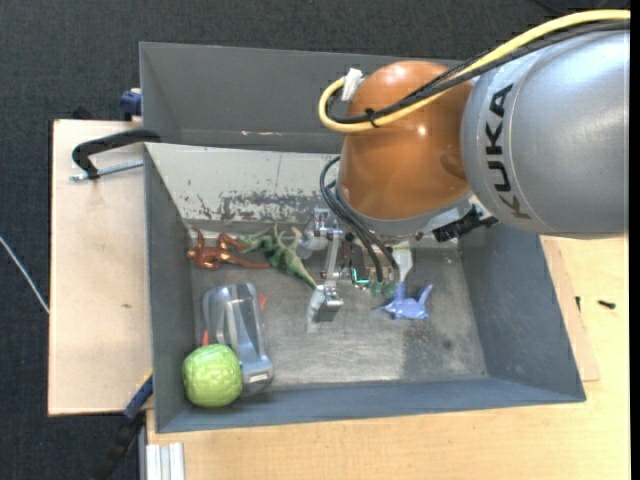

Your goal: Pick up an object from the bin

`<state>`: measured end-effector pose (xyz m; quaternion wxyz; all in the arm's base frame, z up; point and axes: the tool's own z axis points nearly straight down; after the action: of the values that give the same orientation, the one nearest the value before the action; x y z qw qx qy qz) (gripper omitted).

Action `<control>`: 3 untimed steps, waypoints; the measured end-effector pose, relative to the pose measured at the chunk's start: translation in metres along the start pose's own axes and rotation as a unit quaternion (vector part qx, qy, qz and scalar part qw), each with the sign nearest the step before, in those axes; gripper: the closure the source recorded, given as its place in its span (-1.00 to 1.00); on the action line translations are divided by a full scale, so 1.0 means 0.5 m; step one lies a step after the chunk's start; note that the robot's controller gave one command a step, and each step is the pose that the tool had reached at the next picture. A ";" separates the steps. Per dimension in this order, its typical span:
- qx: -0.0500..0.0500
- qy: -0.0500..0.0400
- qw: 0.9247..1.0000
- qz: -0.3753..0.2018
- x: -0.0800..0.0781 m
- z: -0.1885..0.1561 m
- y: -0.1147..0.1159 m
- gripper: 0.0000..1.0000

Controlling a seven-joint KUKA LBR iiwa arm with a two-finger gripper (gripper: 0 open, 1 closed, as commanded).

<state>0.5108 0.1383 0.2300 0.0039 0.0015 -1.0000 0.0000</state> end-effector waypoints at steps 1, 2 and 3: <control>-0.001 -0.005 1.000 0.001 -0.003 -0.009 -0.002 -1.00; -0.001 -0.007 1.000 -0.005 -0.071 0.121 -0.036 -1.00; -0.001 -0.005 0.995 0.098 -0.122 0.151 -0.053 -1.00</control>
Offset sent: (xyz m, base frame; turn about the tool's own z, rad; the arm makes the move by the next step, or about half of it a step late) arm 0.0772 -0.0446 -0.1600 -0.0231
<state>0.5714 0.1119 0.1542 -0.0010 -0.0966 -0.9953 -0.0009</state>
